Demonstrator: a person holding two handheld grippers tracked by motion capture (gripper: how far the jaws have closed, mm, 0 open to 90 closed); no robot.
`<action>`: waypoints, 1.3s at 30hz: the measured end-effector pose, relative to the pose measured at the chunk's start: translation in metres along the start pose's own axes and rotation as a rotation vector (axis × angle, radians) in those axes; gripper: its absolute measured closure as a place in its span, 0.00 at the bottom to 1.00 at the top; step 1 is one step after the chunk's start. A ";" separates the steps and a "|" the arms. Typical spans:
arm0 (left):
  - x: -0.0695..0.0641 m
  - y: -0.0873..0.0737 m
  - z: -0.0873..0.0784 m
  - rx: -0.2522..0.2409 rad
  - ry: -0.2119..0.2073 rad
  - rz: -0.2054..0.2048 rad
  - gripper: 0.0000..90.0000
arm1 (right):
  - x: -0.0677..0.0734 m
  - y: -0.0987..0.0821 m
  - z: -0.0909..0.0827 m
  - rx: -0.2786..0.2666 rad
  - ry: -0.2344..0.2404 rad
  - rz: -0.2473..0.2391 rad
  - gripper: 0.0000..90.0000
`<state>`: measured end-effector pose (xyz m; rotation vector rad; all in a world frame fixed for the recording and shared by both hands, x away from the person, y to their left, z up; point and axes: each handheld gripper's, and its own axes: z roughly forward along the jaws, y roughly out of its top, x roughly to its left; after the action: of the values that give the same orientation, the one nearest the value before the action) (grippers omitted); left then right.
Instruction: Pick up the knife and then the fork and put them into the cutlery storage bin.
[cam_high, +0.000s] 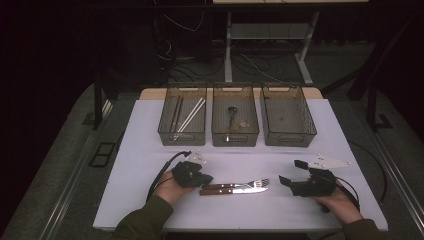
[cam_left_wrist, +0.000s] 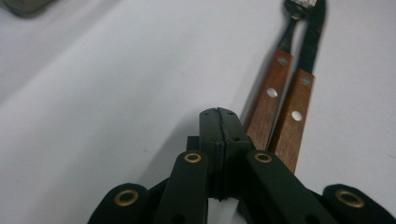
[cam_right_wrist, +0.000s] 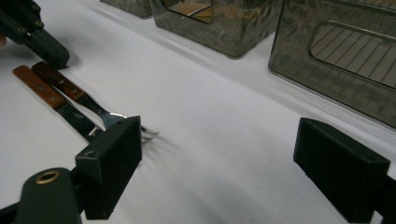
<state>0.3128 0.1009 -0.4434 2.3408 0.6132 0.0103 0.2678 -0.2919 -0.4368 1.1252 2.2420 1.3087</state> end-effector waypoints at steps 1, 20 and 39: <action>-0.002 -0.001 -0.001 0.007 -0.001 0.004 0.99 | 0.000 0.000 0.000 0.000 0.000 0.001 0.17; -0.021 -0.005 -0.011 -0.033 0.019 -0.015 0.94 | 0.001 0.000 0.000 -0.002 -0.002 -0.001 0.17; -0.038 0.030 0.031 -0.082 -0.013 0.000 0.75 | -0.001 0.000 0.001 -0.003 -0.006 0.001 0.17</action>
<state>0.2974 0.0453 -0.4411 2.2600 0.5953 0.0206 0.2685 -0.2920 -0.4373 1.1284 2.2349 1.3071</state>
